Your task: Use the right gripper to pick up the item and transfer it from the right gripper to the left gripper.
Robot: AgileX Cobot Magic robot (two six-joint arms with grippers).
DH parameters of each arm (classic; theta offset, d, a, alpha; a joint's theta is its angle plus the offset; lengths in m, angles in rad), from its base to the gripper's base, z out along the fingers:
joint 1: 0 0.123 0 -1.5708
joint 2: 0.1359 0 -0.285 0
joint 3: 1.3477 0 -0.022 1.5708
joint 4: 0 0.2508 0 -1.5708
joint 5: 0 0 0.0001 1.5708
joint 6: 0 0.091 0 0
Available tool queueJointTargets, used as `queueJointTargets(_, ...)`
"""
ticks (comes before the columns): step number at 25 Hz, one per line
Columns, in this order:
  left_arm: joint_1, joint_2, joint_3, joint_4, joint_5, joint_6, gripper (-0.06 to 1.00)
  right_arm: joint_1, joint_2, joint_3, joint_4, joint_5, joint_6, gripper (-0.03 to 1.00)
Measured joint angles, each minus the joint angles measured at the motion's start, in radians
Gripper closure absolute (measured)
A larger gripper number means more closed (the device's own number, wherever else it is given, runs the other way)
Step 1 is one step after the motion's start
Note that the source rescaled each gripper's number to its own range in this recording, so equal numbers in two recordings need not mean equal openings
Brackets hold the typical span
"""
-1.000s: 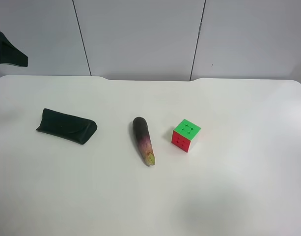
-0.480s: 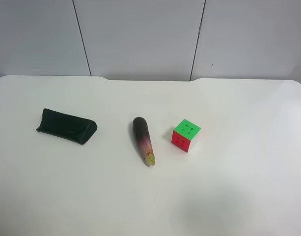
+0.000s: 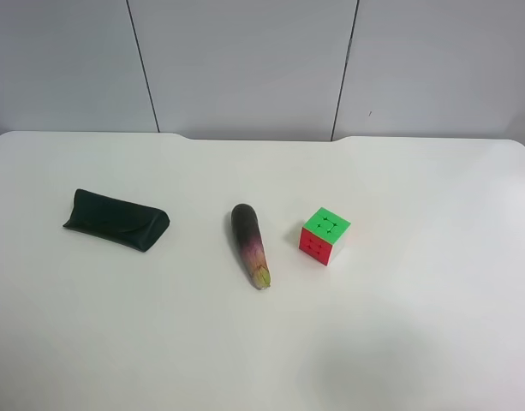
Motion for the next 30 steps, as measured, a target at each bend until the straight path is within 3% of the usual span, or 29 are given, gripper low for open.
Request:
queueJointTargets(6, -0.003, -0.201, 0.006, 0.09, 0.016, -0.009, -0.06, 0.0, 0.0, 0.0, 0.0, 0.0, 0.0, -0.03)
queueJointTargets(13, -0.003, -0.211, 0.091, 0.085, 0.014, -0.037, -0.06, 0.0, 0.0, 0.0, 0.001, 0.0, 0.0, -0.03)
queueJointTargets(21, -0.01, -0.211, 0.167, 0.085, -0.124, -0.047, -0.06, 0.0, 0.0, 0.0, 0.001, 0.0, 0.0, -0.03)
queueJointTargets(30, -0.015, -0.211, 0.172, 0.084, -0.141, -0.047, -0.06, 0.0, 0.0, 0.0, 0.001, 0.0, 0.0, -0.03)
